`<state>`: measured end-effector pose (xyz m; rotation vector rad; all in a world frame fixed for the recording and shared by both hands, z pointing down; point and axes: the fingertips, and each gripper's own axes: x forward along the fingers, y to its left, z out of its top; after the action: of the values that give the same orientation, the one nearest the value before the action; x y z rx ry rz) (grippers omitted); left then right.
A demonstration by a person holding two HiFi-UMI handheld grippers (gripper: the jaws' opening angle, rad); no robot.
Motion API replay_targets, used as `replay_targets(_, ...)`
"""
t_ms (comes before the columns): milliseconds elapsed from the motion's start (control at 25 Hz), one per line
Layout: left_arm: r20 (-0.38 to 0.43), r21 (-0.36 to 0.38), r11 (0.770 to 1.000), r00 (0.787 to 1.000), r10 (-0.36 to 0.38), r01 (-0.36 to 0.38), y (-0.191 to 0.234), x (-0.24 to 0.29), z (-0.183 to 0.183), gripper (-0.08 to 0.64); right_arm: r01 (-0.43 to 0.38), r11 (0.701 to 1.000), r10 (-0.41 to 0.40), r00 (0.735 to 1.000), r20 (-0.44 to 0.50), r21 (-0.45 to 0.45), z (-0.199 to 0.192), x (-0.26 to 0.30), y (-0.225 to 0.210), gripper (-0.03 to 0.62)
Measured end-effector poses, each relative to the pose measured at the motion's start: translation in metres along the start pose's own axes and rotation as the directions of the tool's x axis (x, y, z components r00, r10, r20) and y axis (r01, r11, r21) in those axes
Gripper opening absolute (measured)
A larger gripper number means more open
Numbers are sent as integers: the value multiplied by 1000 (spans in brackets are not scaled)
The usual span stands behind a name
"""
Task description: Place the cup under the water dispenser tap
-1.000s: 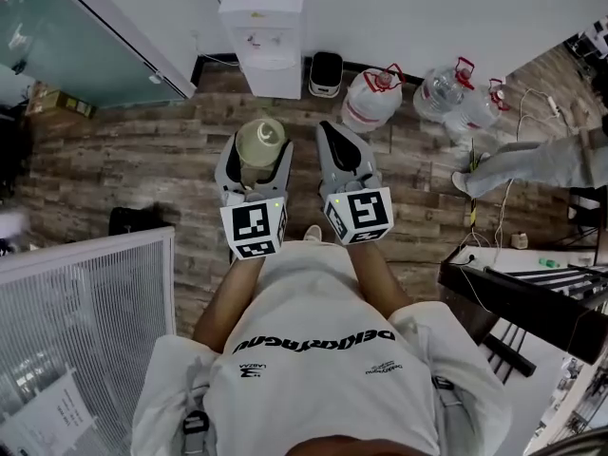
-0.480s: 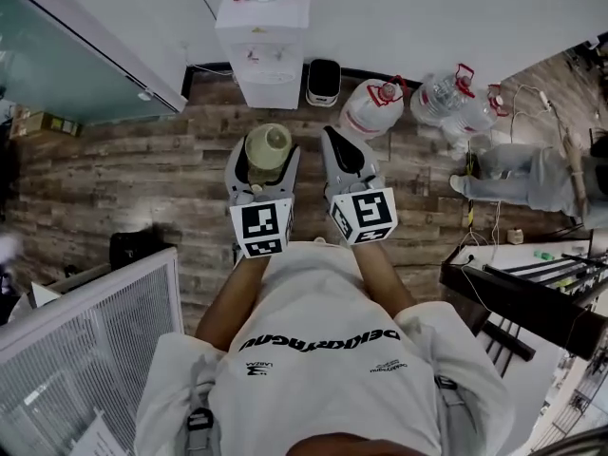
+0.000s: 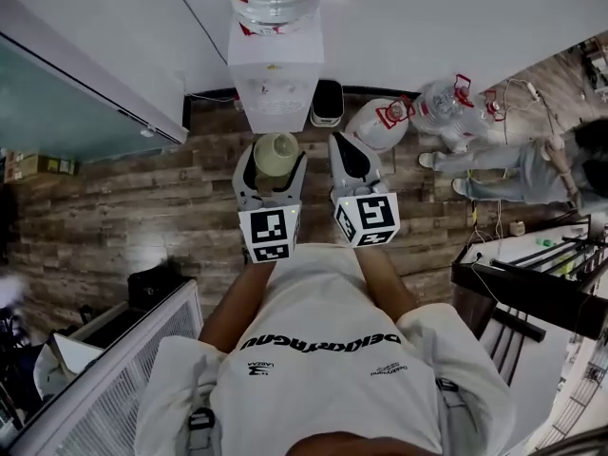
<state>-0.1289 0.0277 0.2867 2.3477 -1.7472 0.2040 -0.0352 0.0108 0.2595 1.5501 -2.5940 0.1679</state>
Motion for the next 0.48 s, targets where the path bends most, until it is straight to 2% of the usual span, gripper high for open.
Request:
replay_targets(160, -6, 46, 999, 1000, -17, 17, 26, 9, -6, 367, 17, 1000, -17, 1000, -20, -9, -4, 28, 15, 1)
replay_targets(320, -30, 26, 999, 999, -26, 27, 37, 19, -15, 367, 17, 1000, -17, 999, -43, -13, -11, 46, 17, 0)
replay_targets(480, -54, 37, 999, 998, -16, 18, 49, 31, -24, 367, 13, 1000, -13, 998, -60, -1, -22, 62, 15, 0)
